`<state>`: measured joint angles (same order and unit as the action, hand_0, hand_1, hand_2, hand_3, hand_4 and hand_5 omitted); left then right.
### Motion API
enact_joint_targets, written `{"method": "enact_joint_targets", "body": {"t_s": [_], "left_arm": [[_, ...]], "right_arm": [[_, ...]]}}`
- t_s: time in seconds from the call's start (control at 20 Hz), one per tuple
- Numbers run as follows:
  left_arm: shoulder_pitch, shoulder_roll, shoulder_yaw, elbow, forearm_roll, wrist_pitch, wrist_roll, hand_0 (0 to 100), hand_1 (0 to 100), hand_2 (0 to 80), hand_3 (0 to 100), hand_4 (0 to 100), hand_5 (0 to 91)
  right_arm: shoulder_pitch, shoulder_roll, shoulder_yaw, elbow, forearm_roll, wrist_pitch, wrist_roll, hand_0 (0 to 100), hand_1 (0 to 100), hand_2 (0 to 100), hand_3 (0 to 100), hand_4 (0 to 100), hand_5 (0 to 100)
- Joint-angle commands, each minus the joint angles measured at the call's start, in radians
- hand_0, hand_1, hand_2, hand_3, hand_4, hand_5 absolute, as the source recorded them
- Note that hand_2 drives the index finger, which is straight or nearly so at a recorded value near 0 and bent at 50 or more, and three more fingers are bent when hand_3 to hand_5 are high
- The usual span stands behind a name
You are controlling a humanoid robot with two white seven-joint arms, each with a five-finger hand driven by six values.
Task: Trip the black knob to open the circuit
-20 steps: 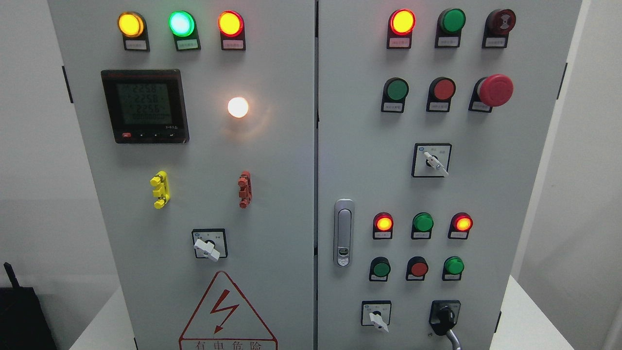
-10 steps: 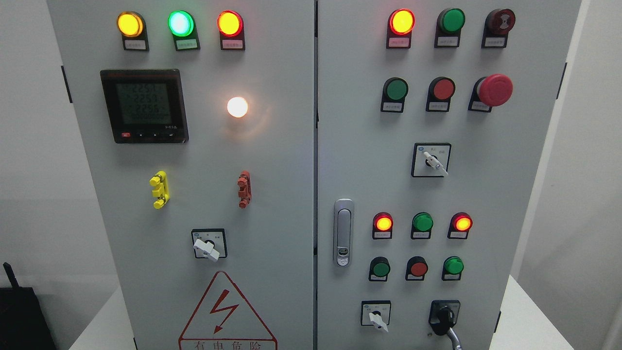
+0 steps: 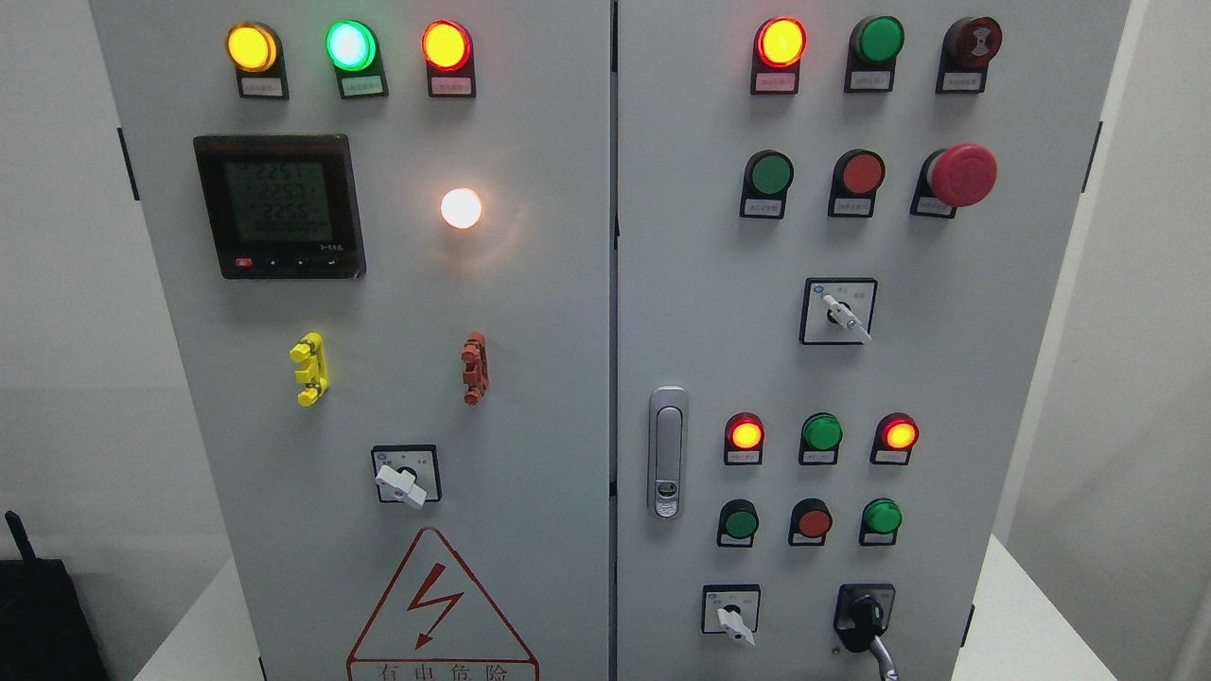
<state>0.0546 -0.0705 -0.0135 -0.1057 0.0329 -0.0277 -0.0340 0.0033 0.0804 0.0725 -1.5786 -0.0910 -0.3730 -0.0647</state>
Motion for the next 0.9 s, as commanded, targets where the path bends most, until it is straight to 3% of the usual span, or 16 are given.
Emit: {"method": "enact_joint_targets", "body": {"t_s": [0.0, 0.85], "left_arm": [[-0.002, -0.002, 0.001, 0.0, 0.002, -0.001, 0.0, 12, 39, 0.0, 0, 0, 0.0], [-0.004, -0.002, 0.001, 0.0, 0.002, 0.0, 0.0, 12, 39, 0.0, 0, 0, 0.0]], "right_arm": [[-0.023, -0.001, 0.039, -0.041, 0.007, -0.02, 0.025, 100, 90, 0, 100, 91, 85], [-0.026, -0.001, 0.056, -0.041, 0.01, -0.021, 0.026, 100, 90, 0, 100, 91, 85]]}}
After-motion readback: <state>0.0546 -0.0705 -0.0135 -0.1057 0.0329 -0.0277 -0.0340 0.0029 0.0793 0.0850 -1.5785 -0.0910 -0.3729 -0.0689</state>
